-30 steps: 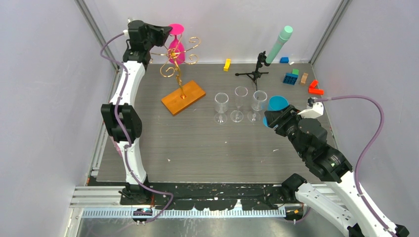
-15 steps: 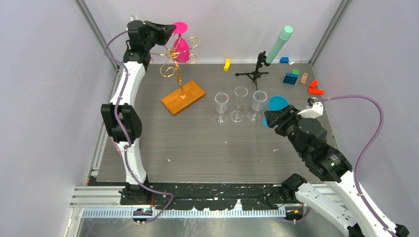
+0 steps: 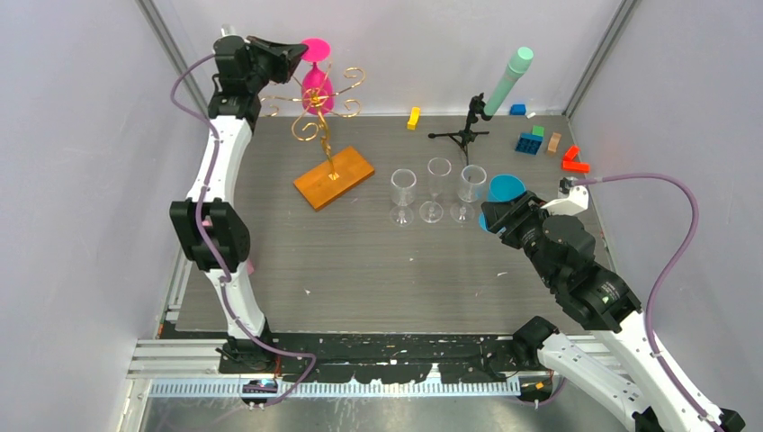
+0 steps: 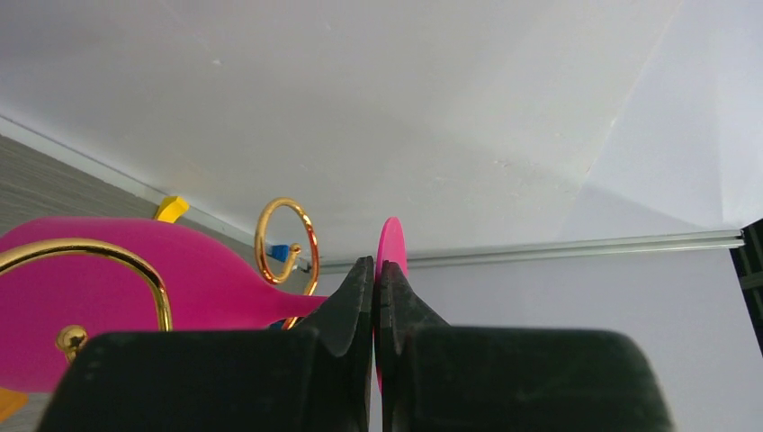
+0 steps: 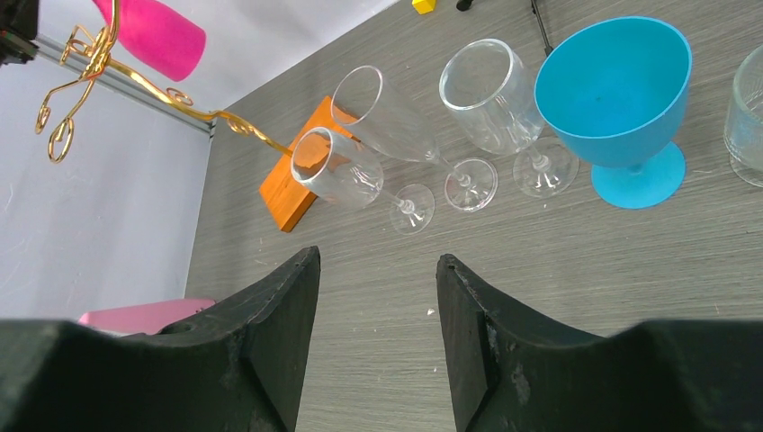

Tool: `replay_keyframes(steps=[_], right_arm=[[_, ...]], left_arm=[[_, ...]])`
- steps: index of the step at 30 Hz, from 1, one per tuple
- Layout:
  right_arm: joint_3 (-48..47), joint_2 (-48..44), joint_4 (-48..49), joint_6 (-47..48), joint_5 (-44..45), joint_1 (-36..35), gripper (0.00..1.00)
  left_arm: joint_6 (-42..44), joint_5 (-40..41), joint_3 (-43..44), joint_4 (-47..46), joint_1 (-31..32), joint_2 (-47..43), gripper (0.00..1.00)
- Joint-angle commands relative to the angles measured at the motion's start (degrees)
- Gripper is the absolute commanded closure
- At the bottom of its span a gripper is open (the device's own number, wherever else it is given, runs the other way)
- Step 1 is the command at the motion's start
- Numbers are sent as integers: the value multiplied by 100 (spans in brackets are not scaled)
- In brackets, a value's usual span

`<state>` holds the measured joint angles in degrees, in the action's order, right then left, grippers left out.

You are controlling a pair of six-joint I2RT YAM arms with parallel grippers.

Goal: Take the wine glass off the wine glass rack

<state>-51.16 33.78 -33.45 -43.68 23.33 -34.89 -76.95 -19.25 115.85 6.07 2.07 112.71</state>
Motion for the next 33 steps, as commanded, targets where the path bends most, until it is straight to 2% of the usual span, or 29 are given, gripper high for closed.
replay_keyframes(steps=[1,7,10,13,22,26,29,33], right_arm=[[-114,82,268,2,19,-26,44],[-109,102,295,-1,-5,-26,44],[-101,67,293,27,-52,-26,42],[-67,-13,324,59,-142,-27,39],[45,-235,474,131,-228,-26,34],[71,-226,618,189,-454,-26,30],[138,-251,802,233,-689,-31,26],[211,-273,1129,216,-961,-26,22]], left_arm=[[184,98,13,-167,-155,-512,100],[167,160,-1,-403,-180,-468,100],[141,64,-165,-1518,-388,-338,100],[173,-190,-48,-2208,-450,-151,100],[433,-427,-141,-3262,-479,-176,100],[517,-581,-261,-3889,-486,-420,100],[585,-612,-361,-3970,-487,-729,100],[173,-648,-629,-4156,-487,-1166,100]])
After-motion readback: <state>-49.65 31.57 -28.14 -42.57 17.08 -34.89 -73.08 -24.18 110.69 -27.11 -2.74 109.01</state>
